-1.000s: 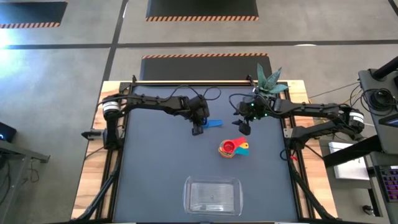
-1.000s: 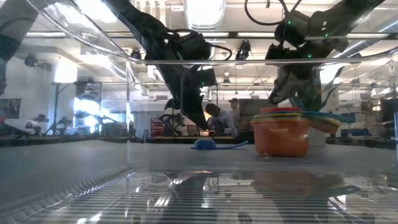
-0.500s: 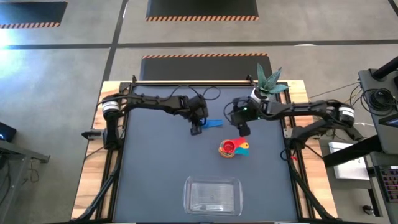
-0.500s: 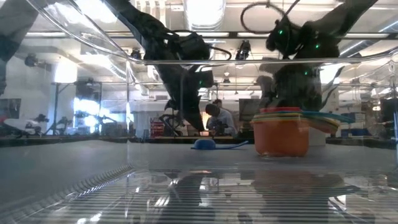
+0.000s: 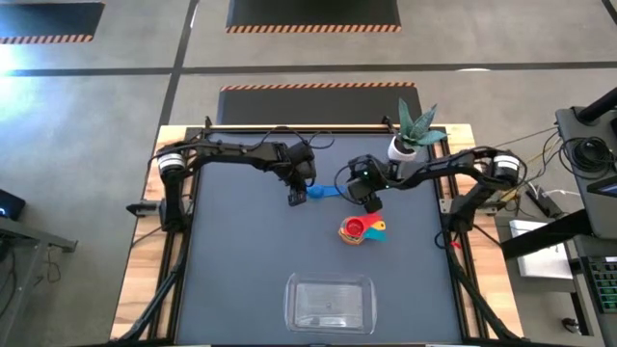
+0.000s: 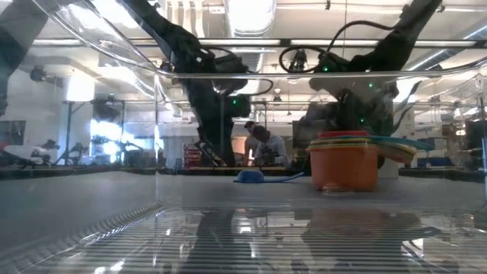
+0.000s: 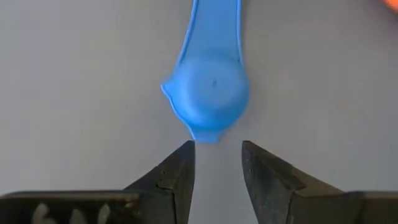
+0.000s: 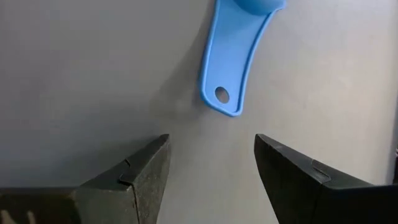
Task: Nest measuring cups in basket
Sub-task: Stack the red measuring cup into the light blue measuring cup
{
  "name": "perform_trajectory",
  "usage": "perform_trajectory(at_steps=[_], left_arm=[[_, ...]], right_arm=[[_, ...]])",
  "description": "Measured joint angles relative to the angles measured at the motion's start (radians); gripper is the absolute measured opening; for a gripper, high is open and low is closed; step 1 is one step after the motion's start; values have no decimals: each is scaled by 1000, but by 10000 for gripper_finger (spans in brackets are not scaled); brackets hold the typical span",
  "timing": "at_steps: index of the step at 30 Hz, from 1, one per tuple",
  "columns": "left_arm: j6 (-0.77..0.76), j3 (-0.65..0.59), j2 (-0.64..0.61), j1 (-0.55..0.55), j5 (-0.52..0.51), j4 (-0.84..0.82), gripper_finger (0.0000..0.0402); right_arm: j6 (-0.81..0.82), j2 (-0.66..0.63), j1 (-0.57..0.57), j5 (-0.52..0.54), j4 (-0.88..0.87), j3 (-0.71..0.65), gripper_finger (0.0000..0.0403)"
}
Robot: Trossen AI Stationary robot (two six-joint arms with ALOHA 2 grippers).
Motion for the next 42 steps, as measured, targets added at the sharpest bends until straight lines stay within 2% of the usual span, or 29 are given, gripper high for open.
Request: perform_trajectory(at_steps=[12, 23, 27, 35, 42], left_arm=[[-38, -112, 2, 3, 1, 162, 100], [-34, -120, 3, 3, 14, 200, 100], [-28, -120, 10, 3, 26, 210, 100], [-27, -116, 51, 3, 32, 218, 100], [-27, -117, 54, 3, 31, 225, 100]], right_arm=[[-73, 94, 0, 5, 62, 70, 224], [-126, 131, 3, 7, 124, 84, 220], [-127, 130, 3, 8, 153, 83, 196], [-118, 148, 2, 19, 159, 83, 118], [-116, 163, 3, 50, 157, 84, 114]])
